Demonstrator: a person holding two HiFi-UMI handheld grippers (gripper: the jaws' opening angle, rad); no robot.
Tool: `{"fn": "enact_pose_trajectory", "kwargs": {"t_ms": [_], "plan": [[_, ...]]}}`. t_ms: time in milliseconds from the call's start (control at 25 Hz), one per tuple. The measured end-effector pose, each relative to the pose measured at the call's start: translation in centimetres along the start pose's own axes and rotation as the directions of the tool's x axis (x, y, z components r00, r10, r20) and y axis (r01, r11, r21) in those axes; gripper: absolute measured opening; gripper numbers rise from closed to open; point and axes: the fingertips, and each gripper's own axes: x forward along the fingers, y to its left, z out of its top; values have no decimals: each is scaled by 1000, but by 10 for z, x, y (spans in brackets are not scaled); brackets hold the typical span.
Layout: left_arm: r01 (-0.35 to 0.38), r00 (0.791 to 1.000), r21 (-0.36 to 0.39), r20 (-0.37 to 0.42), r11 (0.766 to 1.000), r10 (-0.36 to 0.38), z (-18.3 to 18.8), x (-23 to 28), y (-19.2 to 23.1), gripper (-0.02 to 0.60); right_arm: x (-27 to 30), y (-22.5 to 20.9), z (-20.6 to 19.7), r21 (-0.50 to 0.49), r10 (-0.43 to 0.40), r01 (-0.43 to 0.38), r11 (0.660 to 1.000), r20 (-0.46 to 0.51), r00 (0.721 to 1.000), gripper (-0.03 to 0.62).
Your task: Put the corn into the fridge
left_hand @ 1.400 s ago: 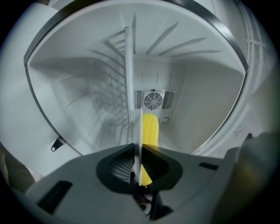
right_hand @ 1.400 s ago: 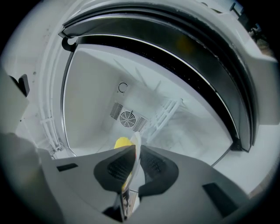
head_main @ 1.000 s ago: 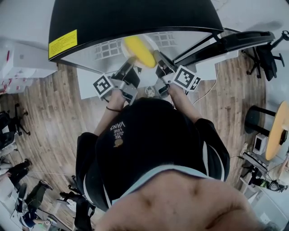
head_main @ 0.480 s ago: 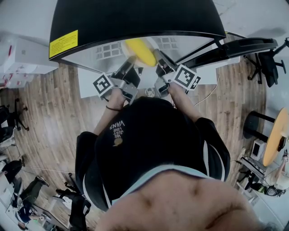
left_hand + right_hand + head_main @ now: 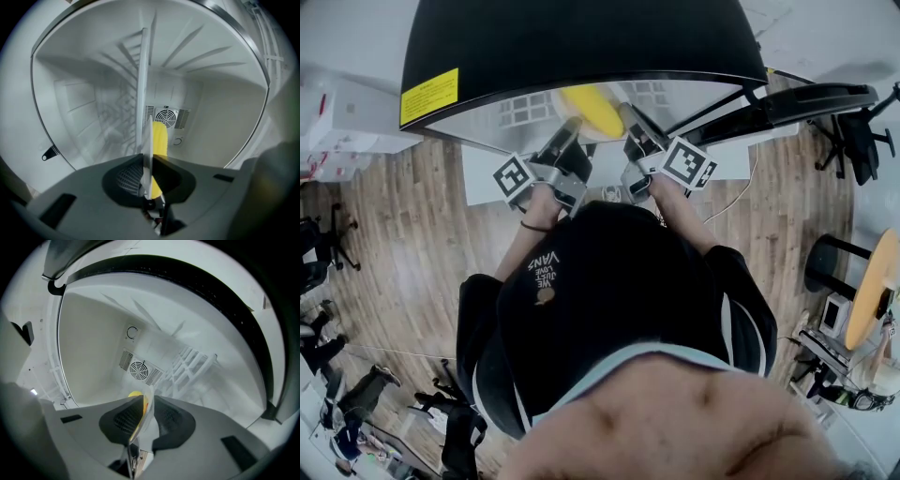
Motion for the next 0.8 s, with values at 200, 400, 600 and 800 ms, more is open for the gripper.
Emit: {"fn": "enact_pose_trajectory", "kwargs": {"t_ms": [200,400,600,800], "plan": [[-2,1000,-12,22,1000,2,3,1,-1,41,-3,1,6,1,15,-15,1000,21,1000,80],[-14,999,-12,35,1000,15,4,3,0,41,-12,-2,8,-4,5,-5,1000,33,999,80],[-24,998,-11,55,1000,25,6,5,-2,43,-20,-2,9,-14,7,-7,1000,55,998,80],[-33,995,-29,88,999,36,7,6,-1,43,-27,3,9,-64,32,-27,998,70,997,80]]}}
